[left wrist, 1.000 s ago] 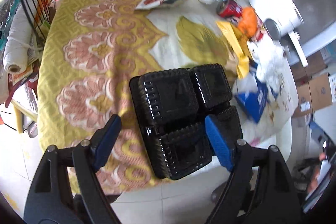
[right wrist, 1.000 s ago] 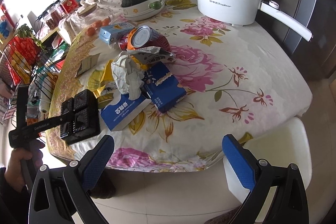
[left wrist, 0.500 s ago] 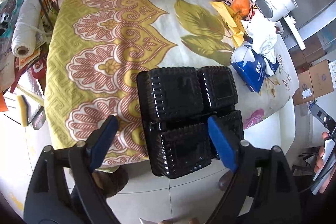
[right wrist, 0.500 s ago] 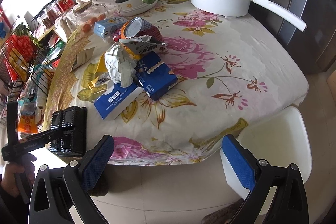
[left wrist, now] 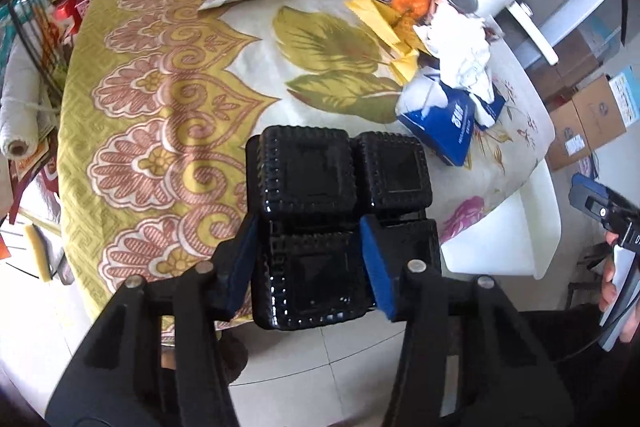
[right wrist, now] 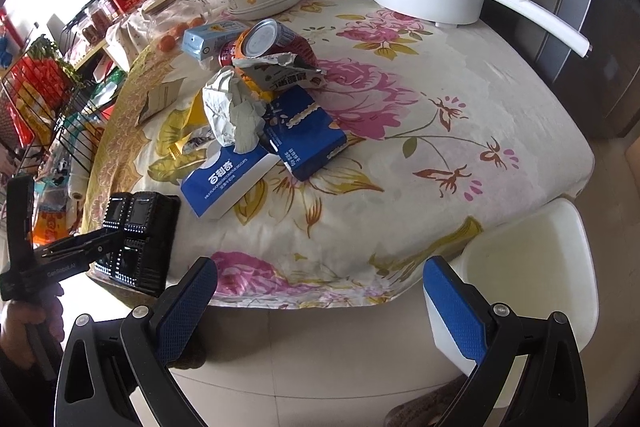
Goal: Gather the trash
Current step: 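Lift the black tray with the left tool and pull it back, then carry the black tray with the left tool while the right tool grasps crumpled white paper, then drop the black tray and white paper into the white bin with both tools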
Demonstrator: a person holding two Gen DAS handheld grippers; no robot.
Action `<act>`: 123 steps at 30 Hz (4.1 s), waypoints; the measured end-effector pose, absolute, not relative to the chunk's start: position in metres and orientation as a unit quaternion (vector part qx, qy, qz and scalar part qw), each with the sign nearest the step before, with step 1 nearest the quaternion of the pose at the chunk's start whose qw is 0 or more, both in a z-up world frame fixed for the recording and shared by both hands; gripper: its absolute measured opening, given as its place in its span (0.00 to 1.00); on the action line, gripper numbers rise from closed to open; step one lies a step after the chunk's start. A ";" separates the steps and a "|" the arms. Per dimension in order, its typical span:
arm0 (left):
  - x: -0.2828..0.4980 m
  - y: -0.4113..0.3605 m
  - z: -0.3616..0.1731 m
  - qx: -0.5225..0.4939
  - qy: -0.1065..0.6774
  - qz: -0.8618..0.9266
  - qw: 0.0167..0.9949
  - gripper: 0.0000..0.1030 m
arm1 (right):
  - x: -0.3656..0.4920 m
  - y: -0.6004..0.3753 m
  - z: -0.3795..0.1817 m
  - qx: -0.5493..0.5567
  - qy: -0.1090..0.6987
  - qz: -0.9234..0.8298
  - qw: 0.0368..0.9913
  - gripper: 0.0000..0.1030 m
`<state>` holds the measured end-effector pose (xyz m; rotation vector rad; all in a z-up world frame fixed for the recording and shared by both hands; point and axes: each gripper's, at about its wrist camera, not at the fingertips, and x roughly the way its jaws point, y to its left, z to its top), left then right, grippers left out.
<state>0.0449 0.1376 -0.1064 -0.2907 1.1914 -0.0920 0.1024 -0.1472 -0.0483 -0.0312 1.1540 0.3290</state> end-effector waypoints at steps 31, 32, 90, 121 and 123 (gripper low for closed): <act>0.050 0.167 -0.060 -0.178 0.477 -0.016 0.860 0.47 | 0.130 -0.109 -0.063 0.036 0.571 0.189 0.798 1.00; 0.051 0.170 -0.056 -0.180 0.471 -0.011 0.864 0.47 | 0.135 -0.107 -0.061 0.039 0.571 0.186 0.799 1.00; 0.115 -0.091 -0.028 -0.055 0.431 -0.198 0.878 0.47 | 0.107 -0.359 -0.001 0.137 0.472 0.087 0.867 0.33; 0.125 -0.260 -0.102 -0.017 0.490 -0.309 0.815 0.73 | 0.062 -0.494 -0.059 0.182 0.523 -0.019 0.833 0.34; 0.125 -0.258 -0.102 -0.018 0.494 -0.306 0.814 0.73 | 0.063 -0.493 -0.060 0.181 0.524 -0.018 0.832 0.34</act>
